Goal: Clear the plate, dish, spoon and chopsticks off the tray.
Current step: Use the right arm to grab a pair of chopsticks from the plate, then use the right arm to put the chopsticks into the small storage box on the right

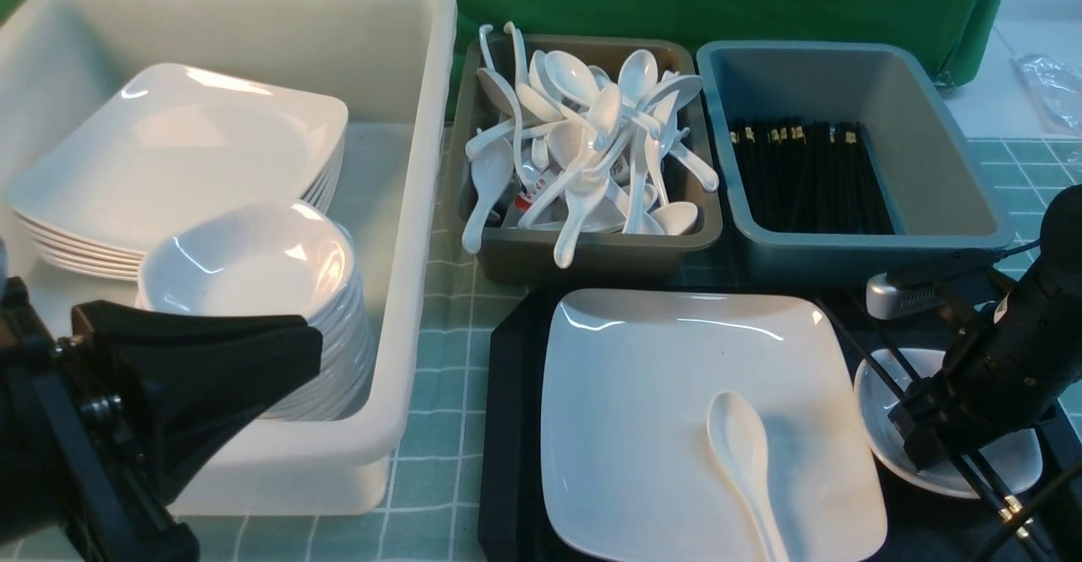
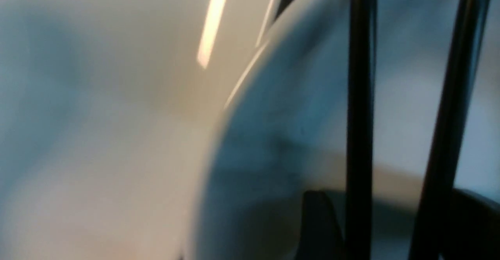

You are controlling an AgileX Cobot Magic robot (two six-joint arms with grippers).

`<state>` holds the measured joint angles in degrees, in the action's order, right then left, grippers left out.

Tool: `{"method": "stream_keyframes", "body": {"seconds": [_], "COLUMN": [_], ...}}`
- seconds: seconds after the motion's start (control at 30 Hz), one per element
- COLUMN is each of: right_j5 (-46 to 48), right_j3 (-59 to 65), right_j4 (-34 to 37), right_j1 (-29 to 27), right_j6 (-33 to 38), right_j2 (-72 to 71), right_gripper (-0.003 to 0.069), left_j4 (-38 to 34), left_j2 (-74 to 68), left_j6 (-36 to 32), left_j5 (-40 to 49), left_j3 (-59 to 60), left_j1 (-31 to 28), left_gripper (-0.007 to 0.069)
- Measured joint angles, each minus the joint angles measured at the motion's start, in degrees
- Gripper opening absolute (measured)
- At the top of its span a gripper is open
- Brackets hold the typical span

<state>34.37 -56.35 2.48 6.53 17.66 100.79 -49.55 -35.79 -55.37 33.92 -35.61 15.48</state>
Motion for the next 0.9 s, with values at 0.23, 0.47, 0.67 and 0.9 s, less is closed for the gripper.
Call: {"method": "stream_keyframes", "body": {"seconds": [0.23,0.47,0.67,0.9], "right_j5": [0.5,6.9,-4.7,-15.6], "right_j3": [0.0,-1.7,-12.6,-33.6], "right_j4": [-0.1,1.4,15.7,19.2], "right_j1": [0.0,1.6,2.6,1.7], "right_j6": [4.7,14.1,10.5,1.3], "right_j2": [-0.2,-8.0,-10.0,5.0], "right_gripper": [0.0120,0.0123,0.0123,0.0123], "left_j4": [0.2,0.4,-2.3,-3.3], "left_j2": [0.0,0.0,0.0,0.0], "left_j6": [-0.3,-1.3,-3.5,-6.0], "left_j5": [0.0,-2.2,-8.0,-8.2], "left_j3": [0.0,0.0,0.0,0.0], "left_j1": [0.0,0.0,0.0,0.0], "left_gripper": [0.0018,0.0018,0.0018,0.0018]}}
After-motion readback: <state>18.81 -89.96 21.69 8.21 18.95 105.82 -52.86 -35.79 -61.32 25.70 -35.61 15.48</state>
